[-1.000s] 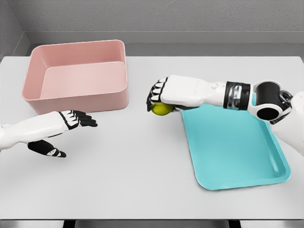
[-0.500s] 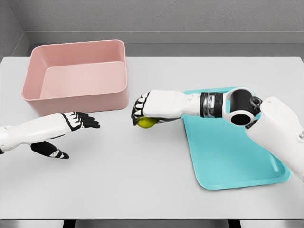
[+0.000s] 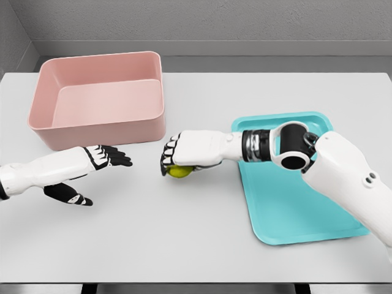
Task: Put the tennis from the blue tray into the pink basket with both arms
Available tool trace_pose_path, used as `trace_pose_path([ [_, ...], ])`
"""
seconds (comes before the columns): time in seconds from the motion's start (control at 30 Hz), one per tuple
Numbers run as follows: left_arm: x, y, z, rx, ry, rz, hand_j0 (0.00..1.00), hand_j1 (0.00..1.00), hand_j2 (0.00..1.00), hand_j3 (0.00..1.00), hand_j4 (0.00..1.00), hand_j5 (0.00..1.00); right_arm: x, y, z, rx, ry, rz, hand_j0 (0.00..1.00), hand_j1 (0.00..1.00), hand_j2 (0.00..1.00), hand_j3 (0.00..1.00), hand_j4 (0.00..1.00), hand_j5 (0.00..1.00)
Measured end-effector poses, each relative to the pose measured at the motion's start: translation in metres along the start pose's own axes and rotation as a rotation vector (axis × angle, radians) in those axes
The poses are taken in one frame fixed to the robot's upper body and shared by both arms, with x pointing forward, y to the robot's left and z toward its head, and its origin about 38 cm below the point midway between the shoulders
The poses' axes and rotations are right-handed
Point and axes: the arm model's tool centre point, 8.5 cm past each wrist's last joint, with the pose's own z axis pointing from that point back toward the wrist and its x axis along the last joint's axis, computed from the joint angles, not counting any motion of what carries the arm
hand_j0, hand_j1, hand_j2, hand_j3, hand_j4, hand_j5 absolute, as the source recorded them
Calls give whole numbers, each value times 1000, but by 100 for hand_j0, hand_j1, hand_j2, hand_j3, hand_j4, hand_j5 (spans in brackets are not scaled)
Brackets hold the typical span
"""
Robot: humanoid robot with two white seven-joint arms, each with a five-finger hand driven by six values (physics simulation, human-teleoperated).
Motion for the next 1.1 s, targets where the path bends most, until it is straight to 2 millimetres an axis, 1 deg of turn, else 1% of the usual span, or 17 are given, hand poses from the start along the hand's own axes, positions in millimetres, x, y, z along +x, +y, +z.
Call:
trace_pose_path([
  [0.03,0,0,0,0,0,0,100,100,100,100,100,100,0,0,0,1,1,-1,79,79,79,79,79,79],
  [0.23,0,0,-1,1,-1,1,100,100,100,100,100,100,-2,3,-2,19,12,16,90,90,90,90,90,90],
  [0.43,0,0,-1,1,-1,1,100,100,100,100,100,100,-2,4,-4,37,23,43,92,92,92,92,92,92],
  [0.6,0,0,-1,2,-2,1,100,100,100,100,100,100,-5,3,-3,51,38,63,92,92,92,92,92,92],
  [0.7,0,2,-1,6,-2,-4,100,100,100,100,100,100,-10,-3,0,59,52,82,92,92,92,92,92,92],
  [0.8,2,8,-7,27,-17,-14,100,100,100,100,100,100,-18,-14,10,46,84,97,93,93,93,93,93,93],
  [0.87,4,15,-14,47,-37,-26,100,100,100,100,100,100,-29,-23,26,35,122,109,100,100,100,100,100,100],
  [0.9,6,18,-20,52,-51,-30,100,100,100,100,100,100,-35,-26,38,31,143,107,100,100,100,100,100,100],
  [0.93,8,22,-26,58,-67,-39,100,100,100,100,100,100,-42,-25,53,29,165,86,100,100,100,100,100,100],
  [0.97,9,22,-31,58,-80,-38,100,100,100,100,100,100,-50,-20,71,27,189,46,100,100,100,100,100,100],
  [1.0,11,22,-35,58,-90,-37,100,100,100,100,100,100,-56,-13,90,29,215,5,100,100,100,100,100,100],
  [1.03,13,27,-39,64,-103,-48,100,100,100,100,100,100,-62,-6,111,38,246,-30,100,100,100,100,100,100],
  [1.07,14,27,-44,64,-115,-48,100,100,100,100,100,100,-64,14,131,59,275,-86,100,100,100,100,100,100],
  [1.1,17,30,-49,66,-129,-54,100,100,100,100,100,100,-59,44,151,95,302,-161,100,100,100,100,100,100],
])
